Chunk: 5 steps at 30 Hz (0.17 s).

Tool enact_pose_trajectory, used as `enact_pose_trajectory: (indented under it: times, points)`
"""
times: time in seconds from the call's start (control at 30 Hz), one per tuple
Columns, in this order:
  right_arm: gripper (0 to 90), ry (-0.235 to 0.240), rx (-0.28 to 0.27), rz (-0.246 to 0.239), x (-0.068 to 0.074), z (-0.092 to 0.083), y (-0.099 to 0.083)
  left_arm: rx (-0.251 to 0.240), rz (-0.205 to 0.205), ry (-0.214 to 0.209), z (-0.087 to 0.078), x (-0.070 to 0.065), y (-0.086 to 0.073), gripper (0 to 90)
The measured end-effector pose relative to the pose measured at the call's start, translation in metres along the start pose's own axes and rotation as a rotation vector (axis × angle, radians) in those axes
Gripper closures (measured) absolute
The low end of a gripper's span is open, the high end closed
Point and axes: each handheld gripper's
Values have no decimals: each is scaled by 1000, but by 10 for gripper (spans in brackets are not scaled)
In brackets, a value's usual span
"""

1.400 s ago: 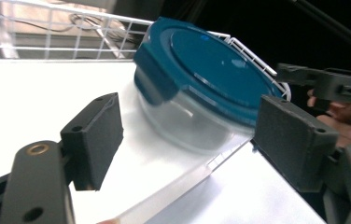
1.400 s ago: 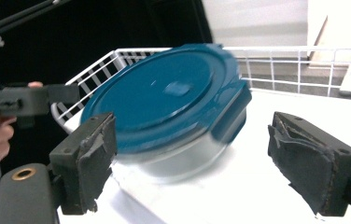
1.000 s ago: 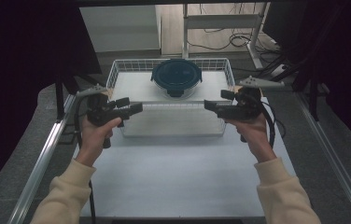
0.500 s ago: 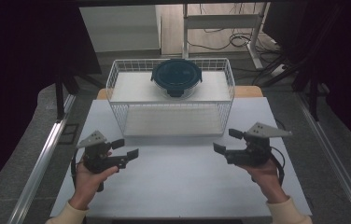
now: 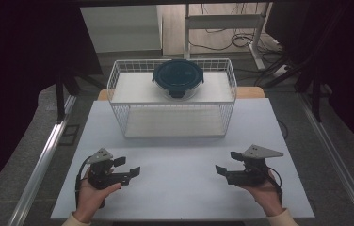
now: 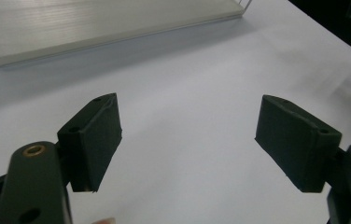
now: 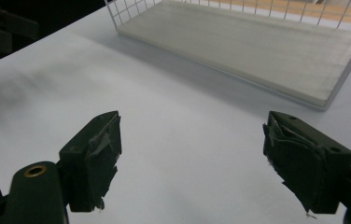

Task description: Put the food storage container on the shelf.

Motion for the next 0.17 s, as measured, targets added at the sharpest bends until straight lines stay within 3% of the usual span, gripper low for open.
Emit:
enact_pose_trajectory:
  times: [0.17]
  points:
    - [201,-21,2,-19,1,-2,-2,12,-5,8,4,1,-4,217]
Point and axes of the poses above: each handheld gripper's, and its own axes: z roughly forward along the jaws, y roughly out of its top, x roughly to its left
